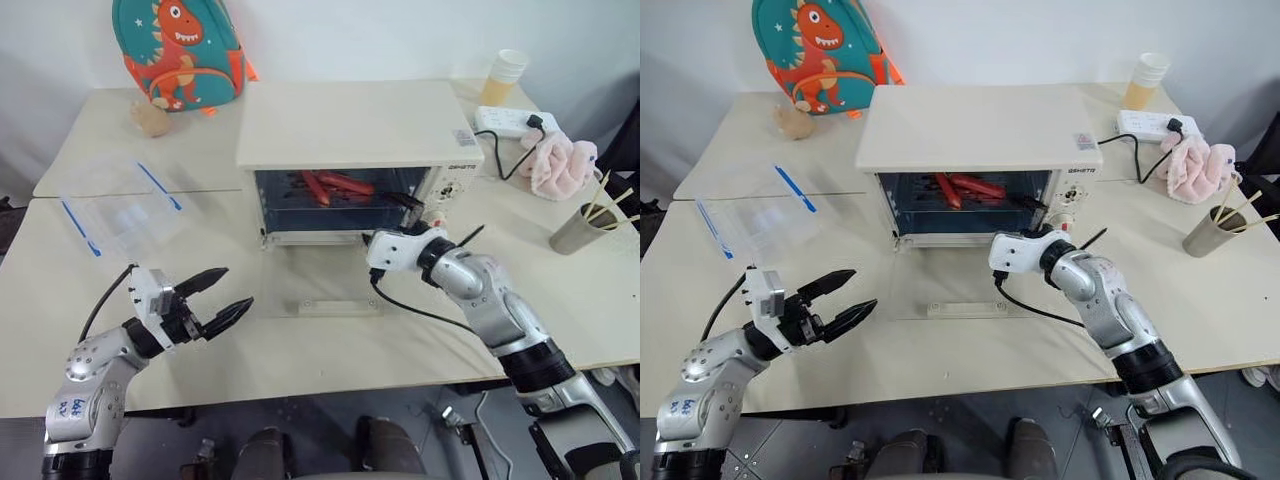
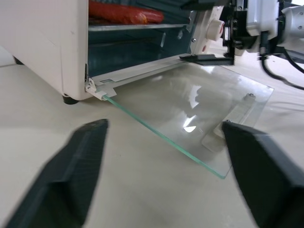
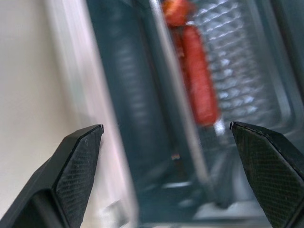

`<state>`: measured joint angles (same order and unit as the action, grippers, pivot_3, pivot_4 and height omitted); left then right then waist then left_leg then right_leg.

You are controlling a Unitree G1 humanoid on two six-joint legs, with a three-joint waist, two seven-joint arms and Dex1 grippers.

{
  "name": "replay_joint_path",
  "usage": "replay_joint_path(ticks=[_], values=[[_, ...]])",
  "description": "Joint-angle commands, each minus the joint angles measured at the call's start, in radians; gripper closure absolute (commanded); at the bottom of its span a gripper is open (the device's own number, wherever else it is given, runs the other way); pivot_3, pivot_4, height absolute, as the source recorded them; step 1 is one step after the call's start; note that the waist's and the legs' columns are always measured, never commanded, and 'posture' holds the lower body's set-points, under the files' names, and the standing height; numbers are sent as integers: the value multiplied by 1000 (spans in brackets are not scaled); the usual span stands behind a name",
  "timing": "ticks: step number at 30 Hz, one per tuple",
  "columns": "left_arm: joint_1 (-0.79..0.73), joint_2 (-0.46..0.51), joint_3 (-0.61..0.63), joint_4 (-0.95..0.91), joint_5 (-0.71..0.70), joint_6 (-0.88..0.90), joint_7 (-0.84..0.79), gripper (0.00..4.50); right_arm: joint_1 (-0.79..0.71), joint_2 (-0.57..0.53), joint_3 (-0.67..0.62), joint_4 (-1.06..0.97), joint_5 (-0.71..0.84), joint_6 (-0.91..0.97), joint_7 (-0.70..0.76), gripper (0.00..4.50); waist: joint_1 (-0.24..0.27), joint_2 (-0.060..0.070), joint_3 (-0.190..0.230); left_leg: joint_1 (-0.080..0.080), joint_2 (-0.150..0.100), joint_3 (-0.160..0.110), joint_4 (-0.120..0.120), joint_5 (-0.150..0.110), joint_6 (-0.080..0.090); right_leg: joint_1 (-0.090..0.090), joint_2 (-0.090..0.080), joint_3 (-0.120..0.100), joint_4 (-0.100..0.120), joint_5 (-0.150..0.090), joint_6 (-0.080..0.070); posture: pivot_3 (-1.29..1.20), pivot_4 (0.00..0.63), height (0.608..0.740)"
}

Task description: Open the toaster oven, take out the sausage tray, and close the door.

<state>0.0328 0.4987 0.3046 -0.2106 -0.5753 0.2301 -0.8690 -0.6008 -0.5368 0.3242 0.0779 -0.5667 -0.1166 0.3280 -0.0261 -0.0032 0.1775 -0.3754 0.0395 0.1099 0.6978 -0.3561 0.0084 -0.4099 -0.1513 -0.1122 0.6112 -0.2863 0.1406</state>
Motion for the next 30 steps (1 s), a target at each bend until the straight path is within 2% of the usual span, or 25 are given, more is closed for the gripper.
replay_joint_path(ticks=[1, 4, 7, 11, 27, 30], values=[[22, -11, 38, -64, -14, -39, 31, 42, -51, 34, 30, 54, -85, -48, -106, 0, -1, 0, 0, 0, 0, 0, 0, 0, 0, 0, 0, 0, 0, 0, 0, 0, 150, 740], [34, -12, 41, -76, -16, -44, 44, 0, -97, 59, 68, 120, -151, -71, -163, 603, -8, 0, 0, 0, 0, 0, 0, 0, 0, 0, 0, 0, 0, 0, 0, 0, 150, 740], [35, -16, 44, -78, -19, -49, 62, 0, -107, 69, 69, 138, -174, -98, -216, 1634, -11, 0, 0, 0, 1, 0, -1, 0, 0, -1, 1, 0, 1, 0, -1, 0, 150, 740], [35, -20, 49, -80, -24, -51, 76, 0, -111, 75, 86, 153, -208, -111, -215, 2904, -8, 0, 0, 0, 2, 0, -1, 0, -1, 0, 1, 0, 0, 0, -1, 0, 150, 740], [13, -17, 31, -90, -24, -44, 94, 0, -177, 121, 114, 249, -269, -92, -225, 2904, -12, 0, 0, 0, 2, 0, -1, 0, -1, 0, 1, 0, 1, 0, -1, 0, 150, 740], [8, -14, 31, -88, -25, -43, 95, 0, -178, 131, 116, 249, -270, -90, -225, 3527, -12, 0, 0, 0, 2, 0, -1, 0, -1, -1, 1, 0, 1, 0, -1, 0, 150, 740]])
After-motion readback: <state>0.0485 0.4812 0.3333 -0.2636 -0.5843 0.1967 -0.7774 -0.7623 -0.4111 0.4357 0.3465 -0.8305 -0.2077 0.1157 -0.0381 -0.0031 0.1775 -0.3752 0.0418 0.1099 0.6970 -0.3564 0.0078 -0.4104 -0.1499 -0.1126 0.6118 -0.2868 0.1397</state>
